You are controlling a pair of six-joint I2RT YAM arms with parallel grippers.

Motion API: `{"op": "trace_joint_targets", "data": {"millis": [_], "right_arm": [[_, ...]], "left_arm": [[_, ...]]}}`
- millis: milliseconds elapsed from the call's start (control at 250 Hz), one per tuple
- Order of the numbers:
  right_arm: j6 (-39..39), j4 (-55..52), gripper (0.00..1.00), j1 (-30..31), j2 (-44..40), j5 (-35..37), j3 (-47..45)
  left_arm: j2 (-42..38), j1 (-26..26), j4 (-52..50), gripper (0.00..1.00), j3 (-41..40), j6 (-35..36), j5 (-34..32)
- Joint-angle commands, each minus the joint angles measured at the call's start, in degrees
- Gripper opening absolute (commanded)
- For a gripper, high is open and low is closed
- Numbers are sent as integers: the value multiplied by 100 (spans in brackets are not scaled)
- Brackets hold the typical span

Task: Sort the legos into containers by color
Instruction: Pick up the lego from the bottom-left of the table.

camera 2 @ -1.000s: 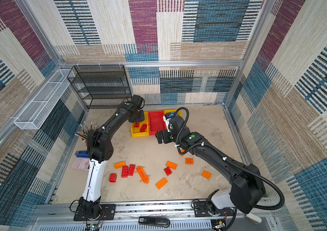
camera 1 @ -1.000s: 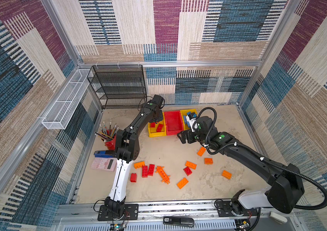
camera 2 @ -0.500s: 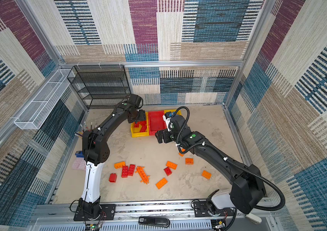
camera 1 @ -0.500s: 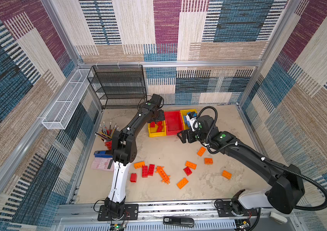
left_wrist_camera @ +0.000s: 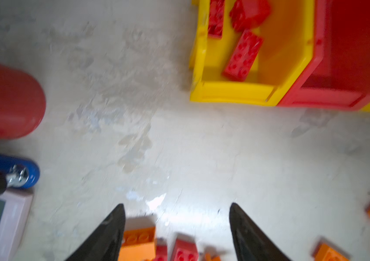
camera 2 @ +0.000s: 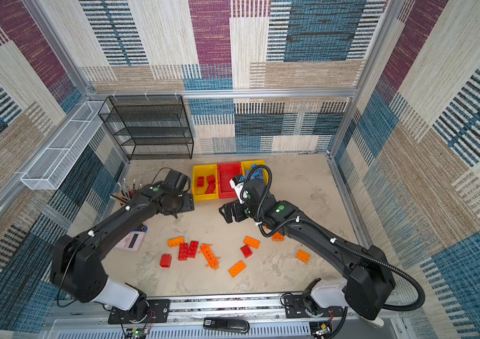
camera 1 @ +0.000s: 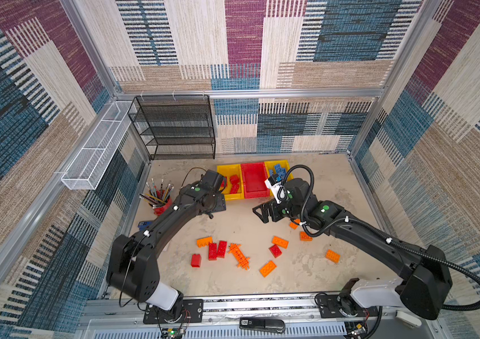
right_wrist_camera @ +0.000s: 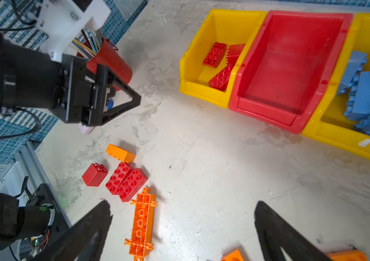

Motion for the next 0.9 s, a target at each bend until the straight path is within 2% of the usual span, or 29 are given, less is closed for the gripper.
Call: {"op": "trace_joint_targets", "data": {"millis": [0,192,508,724,896], "right_arm": [[108,201,99,82,-74,35,-37],[185,133,99,167,-194,136,-71],[263,82,99,190,-447,238,-203],[235,82,99,193,-543,272,-247],[125,105,99,193,-538,276,-259]], "left_arm": [[-629,-21,-52,74,-567,-382,-240],[-1424,-291,-334,73,-1187,-786,-193],[-1704,-1142,-850,71,-1670,-1554,-698],[-2007,-1208,-1429,71,-2077,-2447,-1263],[-1906,-1205,-1663,72,-2357,-3000,-1307]]}}
